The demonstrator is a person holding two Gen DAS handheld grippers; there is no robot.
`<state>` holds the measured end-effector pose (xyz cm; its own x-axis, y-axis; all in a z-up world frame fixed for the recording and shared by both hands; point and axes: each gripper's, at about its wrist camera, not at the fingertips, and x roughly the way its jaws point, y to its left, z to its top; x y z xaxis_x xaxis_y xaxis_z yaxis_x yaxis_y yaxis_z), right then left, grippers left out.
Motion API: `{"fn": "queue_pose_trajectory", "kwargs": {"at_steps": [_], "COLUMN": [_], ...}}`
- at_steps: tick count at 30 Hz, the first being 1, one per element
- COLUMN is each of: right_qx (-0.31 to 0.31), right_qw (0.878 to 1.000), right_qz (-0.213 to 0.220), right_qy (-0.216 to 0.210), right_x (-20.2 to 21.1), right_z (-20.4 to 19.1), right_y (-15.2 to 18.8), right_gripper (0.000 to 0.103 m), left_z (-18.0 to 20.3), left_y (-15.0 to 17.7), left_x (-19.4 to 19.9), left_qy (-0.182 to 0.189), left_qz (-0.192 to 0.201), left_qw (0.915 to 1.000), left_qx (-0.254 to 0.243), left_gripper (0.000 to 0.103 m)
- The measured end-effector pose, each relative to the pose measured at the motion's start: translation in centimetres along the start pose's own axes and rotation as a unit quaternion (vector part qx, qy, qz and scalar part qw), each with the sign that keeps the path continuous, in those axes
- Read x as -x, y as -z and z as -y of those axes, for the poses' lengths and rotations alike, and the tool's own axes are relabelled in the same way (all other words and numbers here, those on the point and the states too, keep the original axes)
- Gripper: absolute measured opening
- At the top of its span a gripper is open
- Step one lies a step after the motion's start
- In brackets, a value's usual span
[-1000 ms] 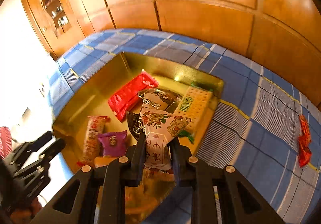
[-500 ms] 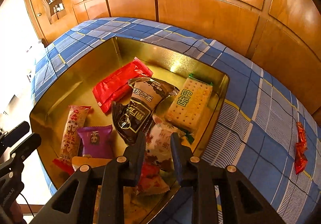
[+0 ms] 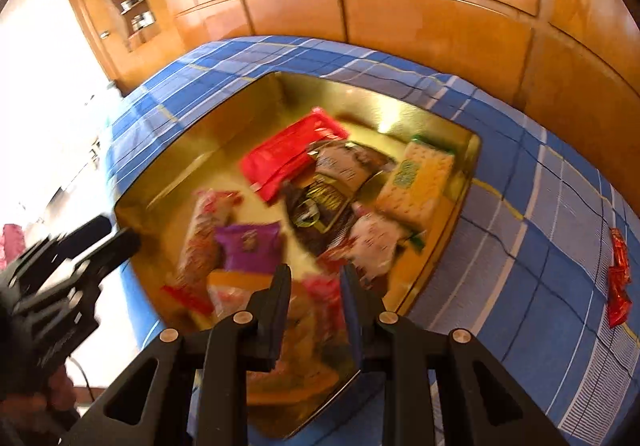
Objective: Organize snacks
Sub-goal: 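Lower the floral candy into the gold box and open the right gripper, then move both grippers from the box to the red candies on the bed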
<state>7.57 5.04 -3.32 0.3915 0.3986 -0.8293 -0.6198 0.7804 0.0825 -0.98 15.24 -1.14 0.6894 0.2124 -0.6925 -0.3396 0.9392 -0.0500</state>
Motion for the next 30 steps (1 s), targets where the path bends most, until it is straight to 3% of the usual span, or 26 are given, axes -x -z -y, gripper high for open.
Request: {"fn": "queue_pose_trajectory", "kwargs": {"at_steps": [5, 9, 19, 30], "right_qx": [0.042, 0.082, 0.072, 0.028], "right_qw": [0.998, 0.996, 0.995, 0.999], "right_qz": [-0.023, -0.046, -0.031, -0.032], "right_qy": [-0.036, 0.009, 0.053, 0.031], "right_x": [0.1, -1.7, -3.0, -2.3], "right_z": [-2.4, -3.8, -2.9, -2.4], "right_y": [1.5, 2.5, 2.1, 2.1], "right_gripper": [0.025, 0.025, 0.024, 0.025], "left_z": [-0.3, -0.3, 0.1, 0.6], "left_y": [0.1, 0.3, 0.6, 0.6], "left_x": [-0.3, -0.3, -0.4, 0.4], "left_qy": [-0.001, -0.001, -0.001, 0.003], "left_qz": [-0.004, -0.004, -0.008, 0.000], "left_qw": [1.0000, 1.0000, 1.0000, 0.9999], "left_qx": [0.003, 0.002, -0.001, -0.010], "left_gripper": [0.044, 0.044, 0.044, 0.044]}}
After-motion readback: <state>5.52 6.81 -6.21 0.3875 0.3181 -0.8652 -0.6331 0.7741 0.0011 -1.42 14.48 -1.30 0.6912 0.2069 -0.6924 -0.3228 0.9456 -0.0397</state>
